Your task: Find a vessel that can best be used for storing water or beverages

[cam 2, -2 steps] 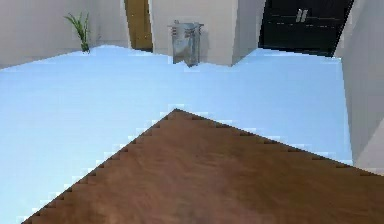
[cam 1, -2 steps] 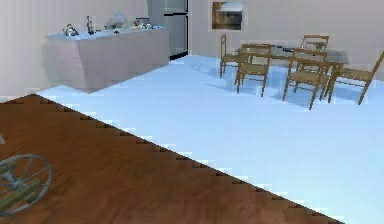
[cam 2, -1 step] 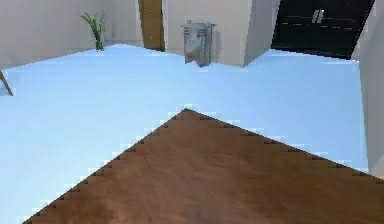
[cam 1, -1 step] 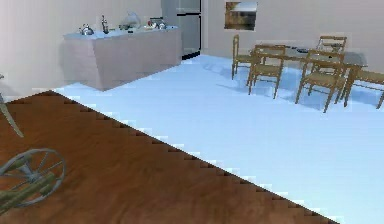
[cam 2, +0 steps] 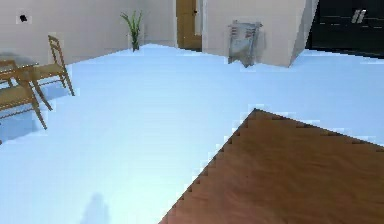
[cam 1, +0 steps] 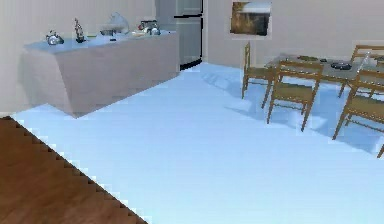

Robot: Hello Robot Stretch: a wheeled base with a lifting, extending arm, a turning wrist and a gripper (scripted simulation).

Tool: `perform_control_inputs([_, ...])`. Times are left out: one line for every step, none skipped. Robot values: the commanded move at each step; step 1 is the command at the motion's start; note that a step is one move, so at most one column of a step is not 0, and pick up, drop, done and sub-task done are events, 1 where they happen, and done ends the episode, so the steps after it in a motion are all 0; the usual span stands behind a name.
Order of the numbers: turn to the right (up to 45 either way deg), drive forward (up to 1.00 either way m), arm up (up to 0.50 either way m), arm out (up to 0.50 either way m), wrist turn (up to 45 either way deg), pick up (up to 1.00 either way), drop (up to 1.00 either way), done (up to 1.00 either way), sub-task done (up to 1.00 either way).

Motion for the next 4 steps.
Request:
perform_control_inputs([0.0, 1.00, 0.00, 0.00, 0.0, 0.00, 0.00, 0.00, 0.00])
perform_control_inputs([0.0, 1.00, 0.00, 0.00, 0.0, 0.00, 0.00, 0.00, 0.00])
perform_control_inputs([0.0, 1.00, 0.00, 0.00, 0.0, 0.00, 0.00, 0.00, 0.00])
perform_control_inputs([-3.0, 0.00, 0.00, 0.00, 0.0, 0.00, 0.00, 0.00, 0.00])
